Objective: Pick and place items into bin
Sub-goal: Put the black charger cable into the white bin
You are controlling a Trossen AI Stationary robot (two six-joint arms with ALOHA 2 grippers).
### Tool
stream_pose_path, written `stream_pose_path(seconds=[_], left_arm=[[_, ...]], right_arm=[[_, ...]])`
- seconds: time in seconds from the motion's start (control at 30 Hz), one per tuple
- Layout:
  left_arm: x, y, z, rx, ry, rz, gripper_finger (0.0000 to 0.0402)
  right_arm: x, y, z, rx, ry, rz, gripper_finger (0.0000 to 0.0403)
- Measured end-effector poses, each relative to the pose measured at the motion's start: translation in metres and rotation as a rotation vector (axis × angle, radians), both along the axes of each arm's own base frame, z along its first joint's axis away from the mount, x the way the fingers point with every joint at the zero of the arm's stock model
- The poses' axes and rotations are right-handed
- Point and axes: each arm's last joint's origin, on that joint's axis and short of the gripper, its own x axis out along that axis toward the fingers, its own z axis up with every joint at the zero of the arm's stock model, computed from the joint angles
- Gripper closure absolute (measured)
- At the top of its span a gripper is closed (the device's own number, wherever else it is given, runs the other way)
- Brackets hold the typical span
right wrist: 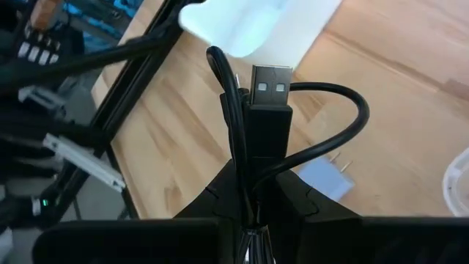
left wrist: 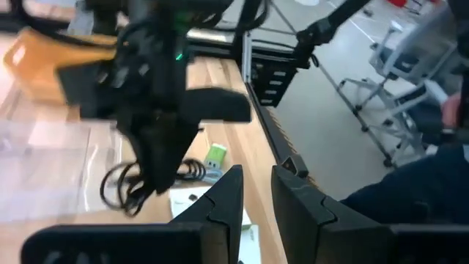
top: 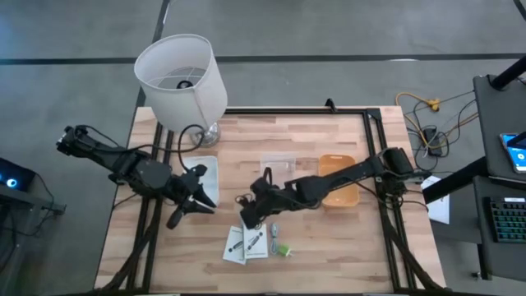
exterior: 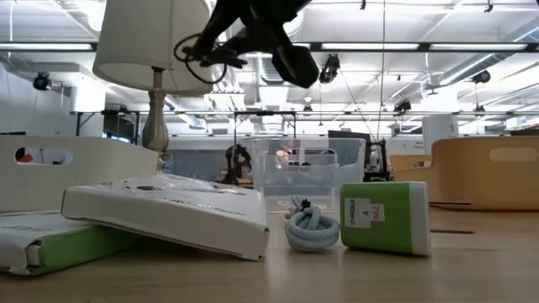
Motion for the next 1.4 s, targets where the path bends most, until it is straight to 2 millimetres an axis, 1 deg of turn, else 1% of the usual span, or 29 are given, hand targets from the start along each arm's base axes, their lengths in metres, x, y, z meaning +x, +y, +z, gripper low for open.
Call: stream_pose_path(seconds=[0.13,0.33,0.43,0.53,0.63,0.77,0.9,1.03,1.17,1.27,1.4], left_arm=[[0.004,-0.001,-0.003,-0.027,0.031,0.028,0.0345],[0.015,-0.004,-0.013,0.005,0.086,0.111,0.0345],[0.021,-0.006,-0.015,-0.02,0.087,0.145,0.034],[0.026,-0.007,-0.018,-0.022,0.104,0.181,0.032],[0.029,-0.007,-0.02,-0.034,0.108,0.243,0.0288],[0.032,-0.008,-0.017,-0.043,0.096,0.259,0.0241],[0.037,-0.009,-0.013,-0.035,0.073,0.272,0.0215],[0.039,-0.01,-0.012,-0.031,0.07,0.296,0.0212],[0.039,-0.01,-0.012,-0.029,0.07,0.304,0.0211],[0.041,-0.009,-0.011,-0.024,0.043,0.343,0.0211],[0.042,-0.008,-0.006,-0.033,-0.011,0.376,0.0211]], right_arm=[[-0.004,0.003,0.012,-0.071,-0.039,0.075,0.0373],[-0.013,0.0,0.037,-0.214,-0.109,0.127,0.0374],[-0.015,-0.002,0.046,-0.278,-0.145,0.169,0.0374],[-0.016,-0.002,0.05,-0.311,-0.16,0.193,0.0374],[-0.018,-0.002,0.053,-0.315,-0.169,0.196,0.0374],[-0.018,-0.002,0.055,-0.322,-0.174,0.209,0.0374],[-0.018,-0.001,0.056,-0.32,-0.188,0.255,0.0374],[-0.021,0.0,0.061,-0.352,-0.197,0.254,0.0374],[-0.031,-0.002,0.079,-0.412,-0.235,0.219,0.0374],[-0.037,-0.003,0.09,-0.423,-0.258,0.21,0.0374],[-0.039,-0.004,0.092,-0.439,-0.264,0.221,0.0374]])
